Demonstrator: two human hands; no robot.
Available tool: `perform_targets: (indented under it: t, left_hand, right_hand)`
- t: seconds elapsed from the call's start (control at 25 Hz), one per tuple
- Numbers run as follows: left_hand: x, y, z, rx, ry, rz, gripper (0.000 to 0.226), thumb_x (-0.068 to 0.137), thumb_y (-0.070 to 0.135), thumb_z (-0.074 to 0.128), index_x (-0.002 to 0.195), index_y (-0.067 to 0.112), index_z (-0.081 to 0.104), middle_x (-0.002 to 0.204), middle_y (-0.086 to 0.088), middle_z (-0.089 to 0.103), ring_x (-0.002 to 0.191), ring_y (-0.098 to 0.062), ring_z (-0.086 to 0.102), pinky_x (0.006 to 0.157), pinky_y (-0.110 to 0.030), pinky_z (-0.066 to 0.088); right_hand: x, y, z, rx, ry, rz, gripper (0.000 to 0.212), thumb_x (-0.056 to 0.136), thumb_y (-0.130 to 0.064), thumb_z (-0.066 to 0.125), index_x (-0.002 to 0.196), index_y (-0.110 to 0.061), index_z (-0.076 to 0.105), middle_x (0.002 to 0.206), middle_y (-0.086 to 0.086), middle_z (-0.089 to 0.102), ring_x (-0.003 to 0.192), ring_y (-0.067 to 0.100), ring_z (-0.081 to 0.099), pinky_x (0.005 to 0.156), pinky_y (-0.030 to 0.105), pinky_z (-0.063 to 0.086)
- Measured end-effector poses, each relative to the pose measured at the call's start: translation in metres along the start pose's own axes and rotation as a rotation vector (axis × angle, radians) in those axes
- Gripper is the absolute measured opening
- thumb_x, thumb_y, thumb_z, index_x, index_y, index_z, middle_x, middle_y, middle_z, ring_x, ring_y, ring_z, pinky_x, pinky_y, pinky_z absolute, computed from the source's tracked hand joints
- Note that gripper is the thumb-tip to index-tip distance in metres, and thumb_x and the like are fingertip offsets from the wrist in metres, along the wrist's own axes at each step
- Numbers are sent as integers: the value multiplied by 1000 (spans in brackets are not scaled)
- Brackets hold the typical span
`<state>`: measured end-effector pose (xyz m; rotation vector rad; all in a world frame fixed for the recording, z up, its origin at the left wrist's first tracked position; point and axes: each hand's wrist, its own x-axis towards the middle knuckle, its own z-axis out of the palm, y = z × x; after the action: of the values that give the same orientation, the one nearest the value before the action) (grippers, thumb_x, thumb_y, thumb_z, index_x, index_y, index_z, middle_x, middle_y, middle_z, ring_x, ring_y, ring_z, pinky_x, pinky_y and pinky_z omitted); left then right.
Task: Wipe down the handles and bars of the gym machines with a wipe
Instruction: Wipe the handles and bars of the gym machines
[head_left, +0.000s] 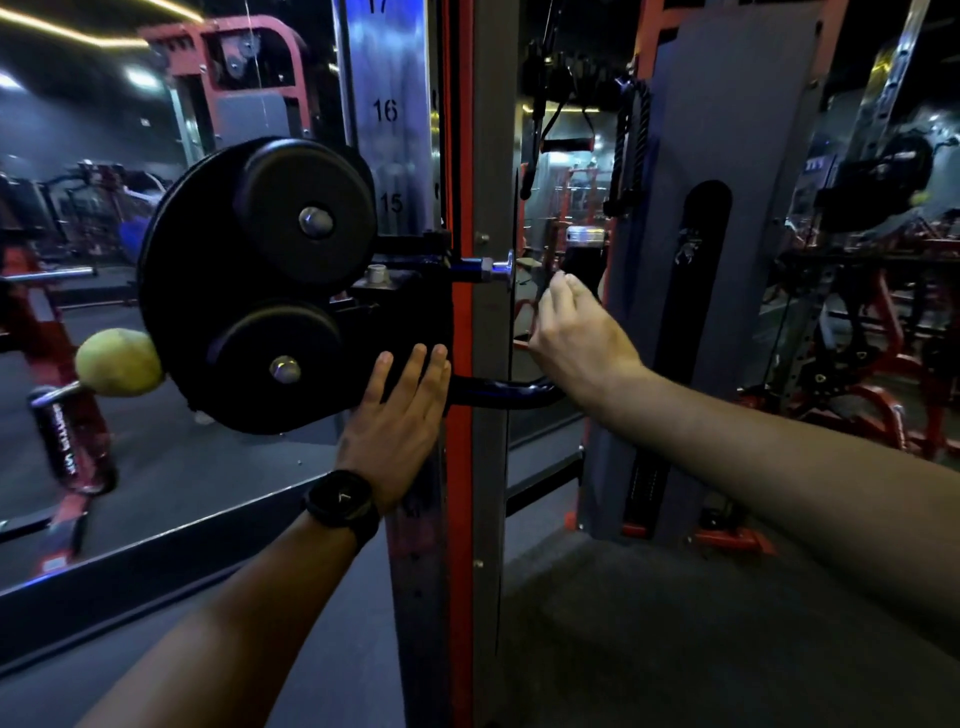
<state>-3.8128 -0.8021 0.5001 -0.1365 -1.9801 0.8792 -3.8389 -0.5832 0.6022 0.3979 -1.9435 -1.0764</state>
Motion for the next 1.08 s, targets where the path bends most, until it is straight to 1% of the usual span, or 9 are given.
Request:
perform_targets:
  t: [0.08,0.16,0.4,0.52,0.64,0.72,0.8,0.96,1.08]
  left_hand:
    - [-3,-2,0,41,0,24,72,95,29,52,150,-2,19,159,-21,20,147,-36,18,117,-58,-8]
    - [-7,-5,1,85,-4,53,70,95,28,49,150,-3,18,158,-21,20,148,-35,15,117,-59,-10]
    - [-7,-3,4,156,-8,71,70,96,29,43,151,-3,13,159,-18,20,149,-34,11,116,-60,-8]
    - [-10,-1,4,183,7,91,64,93,16,29,149,-7,6,159,-17,21,149,-34,11,115,-60,-11]
    - [-9,-2,1,164,-2,95,65,92,18,33,150,-3,13,159,-16,22,149,-34,11,115,-58,-11]
    - [-9,-2,-3,142,-25,99,63,92,19,30,151,1,18,159,-15,22,149,-34,11,114,-58,-14]
    - [-8,-1,-6,72,-33,73,64,91,22,32,151,1,21,158,-15,27,148,-34,15,115,-58,-13]
    - [-5,1,-14,-102,-80,-6,62,94,34,51,147,6,36,152,-13,38,146,-33,23,117,-55,-6]
    - [-4,9,-27,-266,-154,-35,56,99,37,44,147,10,38,152,-9,39,146,-31,24,116,-53,-10]
  right_hand:
    - [-6,-19,-16,82,-175,-104,31,98,-17,40,111,-1,63,102,13,62,100,30,53,94,39,39]
    - [-13,-38,-27,181,-262,-96,27,99,-17,38,107,-10,63,95,6,61,92,25,53,80,35,36]
    - [3,-72,-41,912,-344,435,28,92,0,51,118,-7,57,118,11,61,108,29,60,80,36,51]
    - [13,-90,-44,1093,-274,510,31,89,2,55,119,-7,54,118,12,60,109,30,60,79,37,51]
    - [25,-102,-36,1284,-133,605,15,91,-3,55,104,-9,61,104,10,67,96,30,66,73,37,50]
    - [26,-102,-31,1531,-33,721,12,91,-2,55,92,-9,64,91,5,70,86,18,68,68,29,51]
    - [18,-99,-29,1756,114,812,14,91,-3,57,88,-10,68,81,-5,68,74,-3,64,64,13,47]
    - [-6,-92,-28,1818,187,953,18,92,-7,54,103,-8,69,91,-5,68,83,3,63,71,12,49]
    - [-28,-81,-23,1861,175,1090,14,94,-14,53,95,-12,67,85,-13,68,82,-8,62,72,11,49]
